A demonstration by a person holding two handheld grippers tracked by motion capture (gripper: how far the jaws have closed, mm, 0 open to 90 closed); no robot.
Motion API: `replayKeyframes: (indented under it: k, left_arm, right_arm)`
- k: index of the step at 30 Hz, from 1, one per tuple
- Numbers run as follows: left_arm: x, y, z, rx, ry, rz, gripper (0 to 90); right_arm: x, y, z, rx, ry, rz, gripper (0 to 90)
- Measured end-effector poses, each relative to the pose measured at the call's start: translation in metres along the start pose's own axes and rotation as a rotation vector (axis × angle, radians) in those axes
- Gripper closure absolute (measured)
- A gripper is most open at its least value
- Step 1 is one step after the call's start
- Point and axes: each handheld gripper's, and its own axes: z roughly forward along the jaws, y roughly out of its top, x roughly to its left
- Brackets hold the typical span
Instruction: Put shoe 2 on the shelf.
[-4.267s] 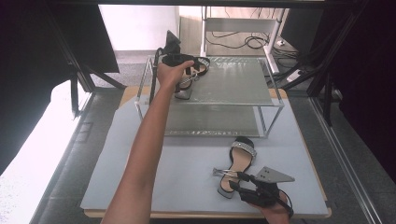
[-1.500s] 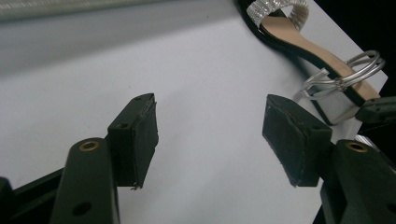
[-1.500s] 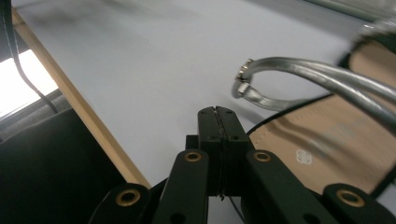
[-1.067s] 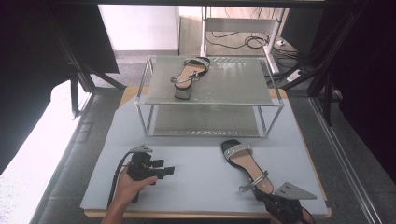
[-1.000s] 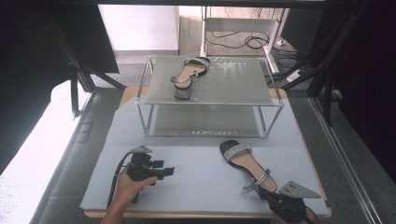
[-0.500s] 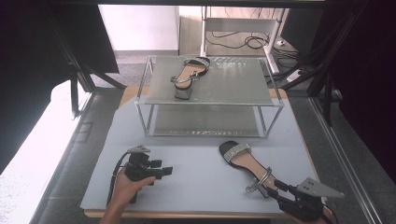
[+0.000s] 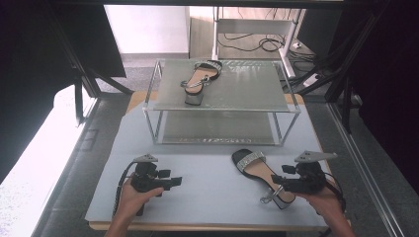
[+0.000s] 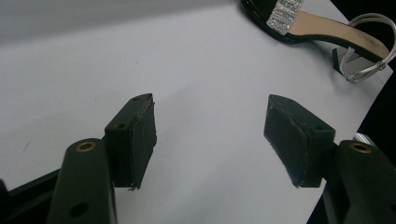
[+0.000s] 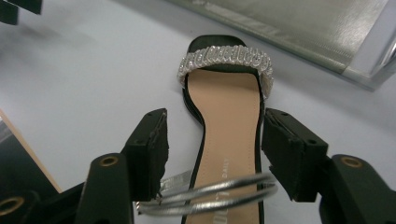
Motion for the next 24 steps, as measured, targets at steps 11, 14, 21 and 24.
replayKeyframes:
  k: [11, 14, 21, 24]
  left_arm:
    - [-0.001, 0.000, 0.001, 0.006, -0.023, 0.016, 34.3]
    - [-0.001, 0.000, 0.001, 0.005, -0.029, 0.017, 34.2]
    - [-0.003, -0.001, 0.004, 0.017, -0.032, 0.021, 34.2]
    - [-0.003, -0.001, 0.005, 0.019, -0.029, 0.018, 34.3]
  right_arm:
    - [0.000, 0.026, 0.043, 0.249, -0.029, -0.007, 31.2]
    - [0.000, 0.027, 0.055, 0.310, -0.052, 0.000, 26.7]
    - [-0.002, 0.020, 0.074, 0.404, -0.099, 0.007, 24.9]
    - [-0.002, 0.017, 0.079, 0.434, -0.100, 0.004, 25.6]
